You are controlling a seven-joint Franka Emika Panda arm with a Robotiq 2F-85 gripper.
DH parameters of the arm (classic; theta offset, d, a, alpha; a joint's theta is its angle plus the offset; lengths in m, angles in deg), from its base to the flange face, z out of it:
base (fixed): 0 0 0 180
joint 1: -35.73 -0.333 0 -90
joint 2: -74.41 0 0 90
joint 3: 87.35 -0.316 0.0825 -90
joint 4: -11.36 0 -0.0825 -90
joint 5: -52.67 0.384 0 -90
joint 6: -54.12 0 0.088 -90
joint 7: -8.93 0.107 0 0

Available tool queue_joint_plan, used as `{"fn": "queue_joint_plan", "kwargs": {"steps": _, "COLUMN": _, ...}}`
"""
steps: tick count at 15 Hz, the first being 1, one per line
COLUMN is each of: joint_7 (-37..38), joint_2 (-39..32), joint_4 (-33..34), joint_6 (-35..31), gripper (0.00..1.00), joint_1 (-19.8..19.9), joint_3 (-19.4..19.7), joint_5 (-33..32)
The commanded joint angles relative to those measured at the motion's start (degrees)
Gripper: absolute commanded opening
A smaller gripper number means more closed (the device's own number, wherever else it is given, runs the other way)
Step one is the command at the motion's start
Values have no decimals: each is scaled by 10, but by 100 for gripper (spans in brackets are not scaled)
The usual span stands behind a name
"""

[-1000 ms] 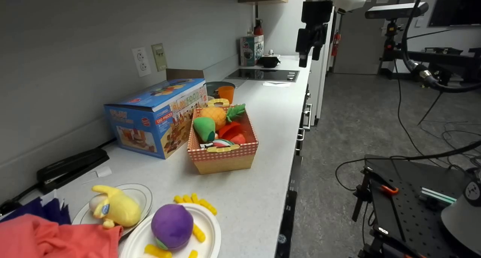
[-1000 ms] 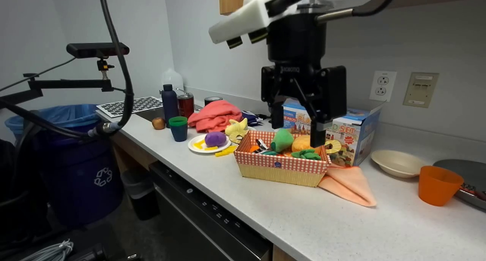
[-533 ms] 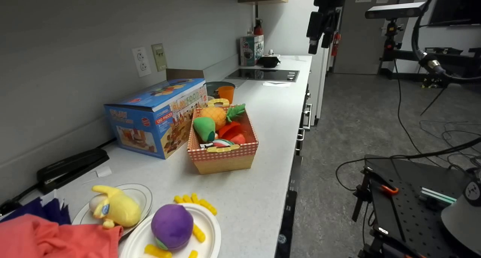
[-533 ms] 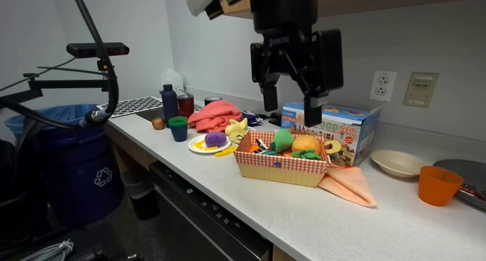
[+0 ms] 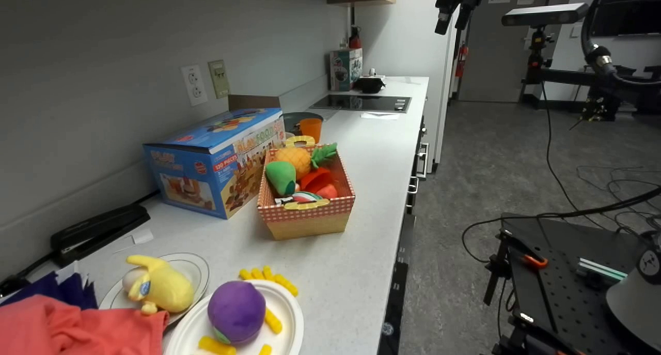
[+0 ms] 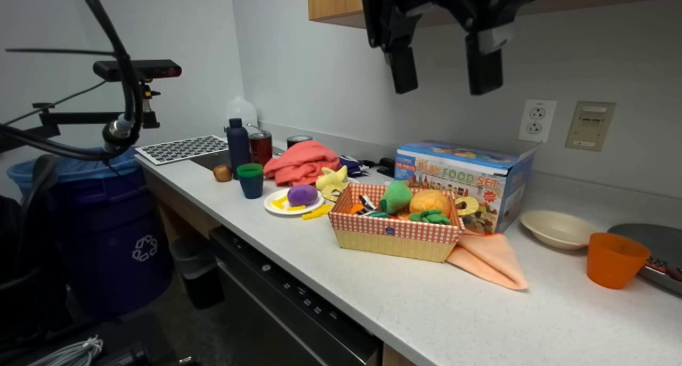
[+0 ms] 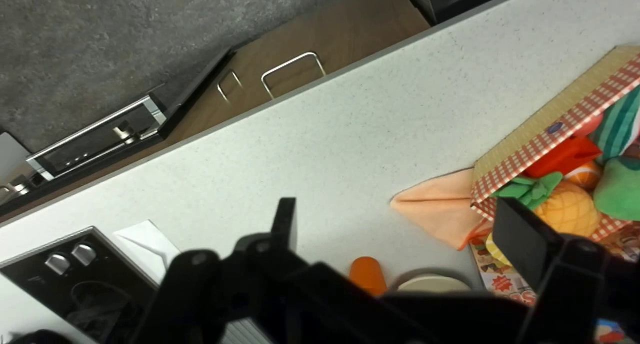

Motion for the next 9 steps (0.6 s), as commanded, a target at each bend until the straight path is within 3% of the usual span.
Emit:
{"fn": "queue_joint_plan", "kwargs": {"steps": 1, "joint_7": 1, "joint_2": 1, "joint_4": 2, "joint_6": 2, "gripper": 100, "joint_1": -3, "joint_3": 3, "joint_5": -2}}
{"fn": "queue_joint_plan", "kwargs": {"steps": 9, "joint_7": 11, "joint_2": -9, "joint_4": 34, "joint_6": 7, "gripper": 100, "joint_1": 4, "joint_3": 5, "joint_5": -4}}
